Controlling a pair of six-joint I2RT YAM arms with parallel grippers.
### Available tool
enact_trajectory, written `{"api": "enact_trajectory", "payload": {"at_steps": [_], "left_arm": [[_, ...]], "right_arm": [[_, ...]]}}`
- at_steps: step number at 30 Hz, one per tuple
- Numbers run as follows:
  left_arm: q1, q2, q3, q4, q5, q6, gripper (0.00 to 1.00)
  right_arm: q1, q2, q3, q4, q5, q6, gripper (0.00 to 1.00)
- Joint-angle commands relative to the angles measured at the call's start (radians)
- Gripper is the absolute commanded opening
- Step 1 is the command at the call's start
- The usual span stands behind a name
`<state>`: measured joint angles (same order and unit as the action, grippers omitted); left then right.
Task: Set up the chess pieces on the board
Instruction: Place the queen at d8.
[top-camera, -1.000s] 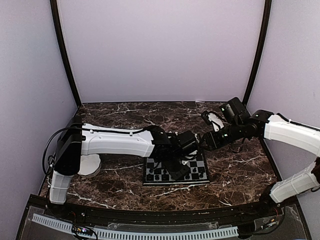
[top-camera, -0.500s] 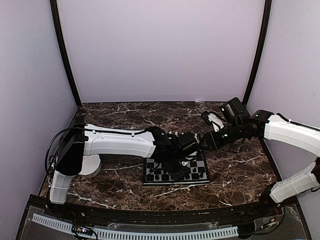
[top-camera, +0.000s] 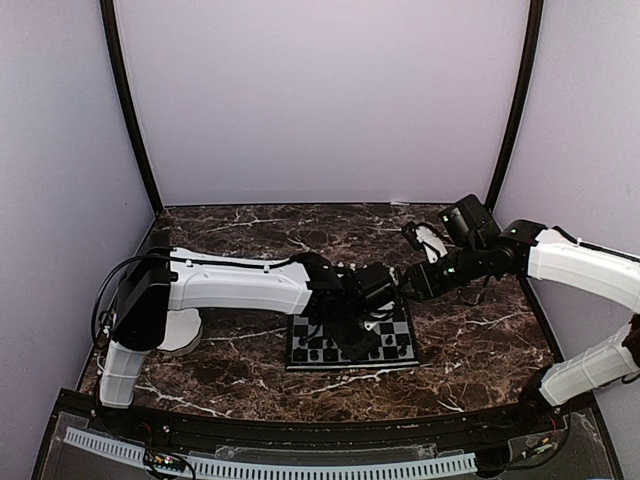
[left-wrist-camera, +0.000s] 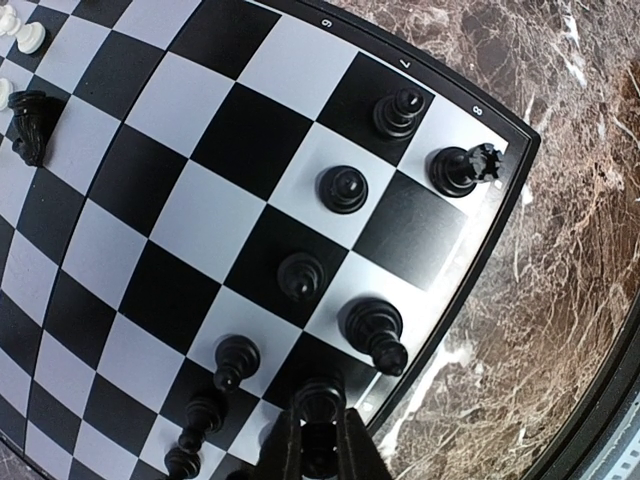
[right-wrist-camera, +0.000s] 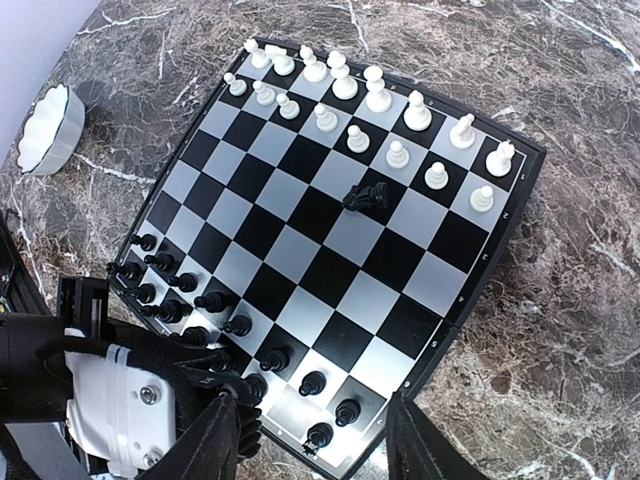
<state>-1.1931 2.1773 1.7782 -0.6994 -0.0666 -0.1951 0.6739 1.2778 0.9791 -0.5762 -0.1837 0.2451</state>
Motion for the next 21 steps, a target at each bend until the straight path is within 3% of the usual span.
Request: {"api": "enact_trajectory", "payload": {"at_steps": [1, 21], "left_arm": [[0.007, 0.003, 0.021, 0.009, 0.010, -0.003, 0.08], [0.009, 0.004, 0.031, 0.006, 0.024, 0.002, 0.17]], "right_arm": [[-0.004, 0.011, 0.000, 0.012, -0.018, 0.003, 0.52], [-0.004, 0.017, 0.003, 0.010, -0.020, -0.002, 0.52]]}}
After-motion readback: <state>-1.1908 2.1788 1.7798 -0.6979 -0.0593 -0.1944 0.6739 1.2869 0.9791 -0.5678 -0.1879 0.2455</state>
